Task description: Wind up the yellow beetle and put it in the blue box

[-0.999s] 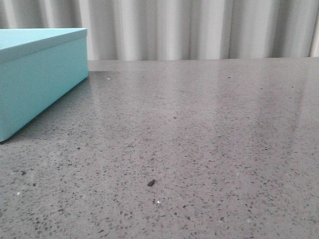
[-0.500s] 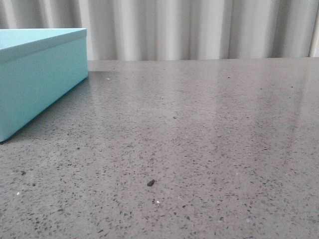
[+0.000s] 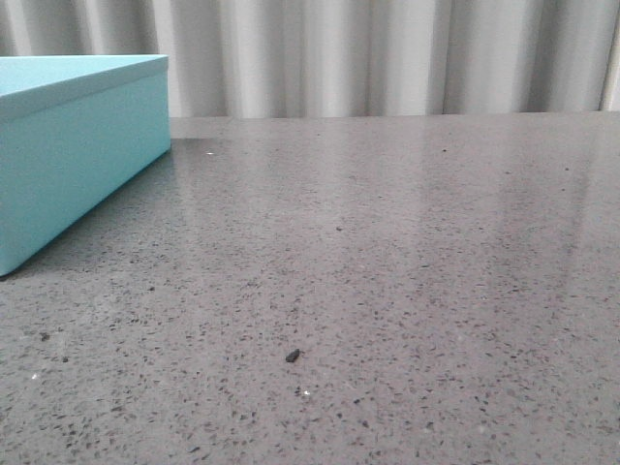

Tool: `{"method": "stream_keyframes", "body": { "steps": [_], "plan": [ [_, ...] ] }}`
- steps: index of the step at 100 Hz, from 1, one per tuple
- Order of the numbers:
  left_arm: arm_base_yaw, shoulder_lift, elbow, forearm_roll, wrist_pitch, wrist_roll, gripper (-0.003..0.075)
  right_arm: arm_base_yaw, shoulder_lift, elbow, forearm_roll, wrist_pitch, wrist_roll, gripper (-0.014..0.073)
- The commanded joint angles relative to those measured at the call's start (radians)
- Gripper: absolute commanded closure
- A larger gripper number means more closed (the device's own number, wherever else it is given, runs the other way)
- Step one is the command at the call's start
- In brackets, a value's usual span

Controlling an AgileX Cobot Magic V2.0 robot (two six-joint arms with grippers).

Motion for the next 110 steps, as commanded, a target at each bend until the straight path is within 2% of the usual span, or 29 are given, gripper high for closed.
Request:
{"method": "stream_keyframes", "body": {
  "steps": [1, 71, 93, 110],
  "plan": [
    [0.003, 0.010, 0.027, -0.003, -0.066, -0.010, 0.0741, 0.000, 0.011, -0.022, -0.006, -0.107, 0.001, 0.0646],
    [0.003, 0.010, 0.027, -0.003, -0.066, -0.010, 0.0741, 0.000, 0.011, -0.022, -0.006, -0.117, 0.001, 0.0646],
    [0.003, 0.010, 0.027, -0.003, -0.066, -0.010, 0.0741, -0.002, 0.011, -0.018, -0.006, 0.005, 0.001, 0.0646],
    [0.003, 0.010, 0.027, -0.003, -0.066, -0.010, 0.0741, -0.017, 0.011, 0.062, -0.006, -0.048, 0.003, 0.0646]
  ]
}}
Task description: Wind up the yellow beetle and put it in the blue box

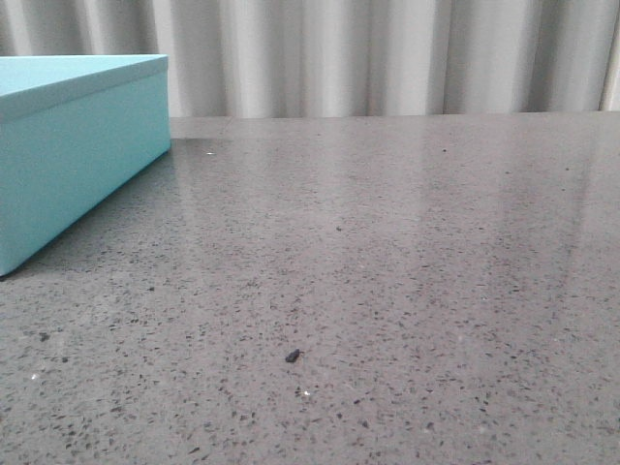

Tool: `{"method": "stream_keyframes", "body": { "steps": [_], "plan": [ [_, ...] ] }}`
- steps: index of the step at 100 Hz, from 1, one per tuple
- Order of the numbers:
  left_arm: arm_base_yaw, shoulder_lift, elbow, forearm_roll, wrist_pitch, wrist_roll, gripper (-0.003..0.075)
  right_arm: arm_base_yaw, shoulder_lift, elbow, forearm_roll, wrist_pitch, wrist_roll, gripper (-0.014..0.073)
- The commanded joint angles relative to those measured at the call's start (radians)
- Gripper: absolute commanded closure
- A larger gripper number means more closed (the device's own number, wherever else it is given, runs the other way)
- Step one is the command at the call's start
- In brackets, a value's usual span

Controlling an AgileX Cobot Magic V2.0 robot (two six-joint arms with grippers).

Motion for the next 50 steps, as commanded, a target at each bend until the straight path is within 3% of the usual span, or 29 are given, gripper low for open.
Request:
{"method": "stream_keyframes", "body": {
  "steps": [1, 27, 45, 50],
  "plan": [
    [0.003, 0.010, 0.027, -0.003, -0.068, -0.010, 0.0741, -0.016, 0.011, 0.031, -0.006, -0.107, 0.003, 0.0646],
    [0.003, 0.010, 0.027, -0.003, -0.068, -0.010, 0.0741, -0.194, 0.011, 0.285, 0.085, -0.392, 0.003, 0.0646],
    [0.003, 0.010, 0.027, -0.003, -0.068, -0.010, 0.0741, -0.309, -0.022, 0.380, 0.089, -0.407, 0.003, 0.0646],
    [0.003, 0.010, 0.027, -0.003, -0.068, -0.010, 0.0741, -0.323, -0.040, 0.377, 0.089, -0.352, 0.003, 0.0646]
  ]
}}
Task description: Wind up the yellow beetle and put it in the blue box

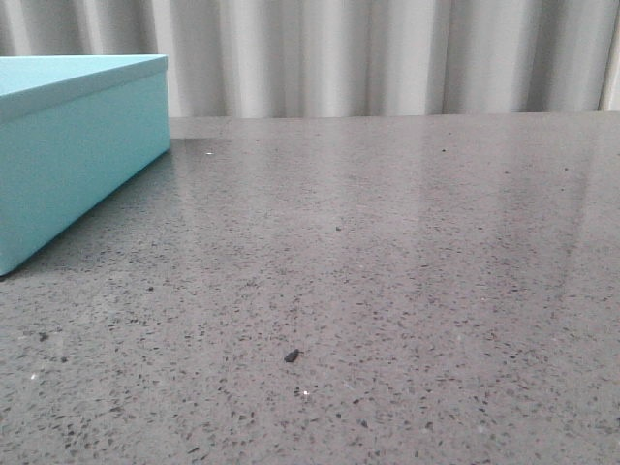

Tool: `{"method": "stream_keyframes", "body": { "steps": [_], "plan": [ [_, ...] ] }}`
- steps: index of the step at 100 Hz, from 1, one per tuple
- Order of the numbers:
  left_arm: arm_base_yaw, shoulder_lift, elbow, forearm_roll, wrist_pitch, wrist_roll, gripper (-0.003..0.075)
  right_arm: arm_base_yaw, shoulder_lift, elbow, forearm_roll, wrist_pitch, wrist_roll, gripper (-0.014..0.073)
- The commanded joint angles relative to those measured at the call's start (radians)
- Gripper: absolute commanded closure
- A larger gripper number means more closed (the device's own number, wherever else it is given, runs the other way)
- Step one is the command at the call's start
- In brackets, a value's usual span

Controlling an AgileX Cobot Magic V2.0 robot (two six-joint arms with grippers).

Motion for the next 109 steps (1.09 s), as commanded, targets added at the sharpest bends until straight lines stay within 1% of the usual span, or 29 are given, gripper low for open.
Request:
{"method": "stream_keyframes", "body": {
  "steps": [1, 14, 24, 42, 109],
  "plan": [
    [0.003, 0.010, 0.027, -0.003, -0.068, -0.010, 0.0741, -0.038, -0.021, 0.023, 0.005, -0.040, 0.003, 0.0646],
    [0.003, 0.010, 0.027, -0.003, -0.068, -0.010, 0.0741, -0.050, -0.069, 0.025, 0.005, 0.043, 0.003, 0.0646],
    [0.003, 0.010, 0.027, -0.003, -0.068, -0.010, 0.0741, -0.050, -0.135, 0.025, 0.005, 0.141, 0.003, 0.0646],
    [0.003, 0.012, 0.027, -0.003, -0.068, -0.010, 0.0741, -0.050, -0.133, 0.025, -0.003, 0.271, 0.003, 0.0646],
    [0.003, 0.012, 0.027, -0.003, -0.068, -0.010, 0.0741, -0.050, -0.133, 0.025, -0.017, 0.271, 0.003, 0.0646]
  ]
}}
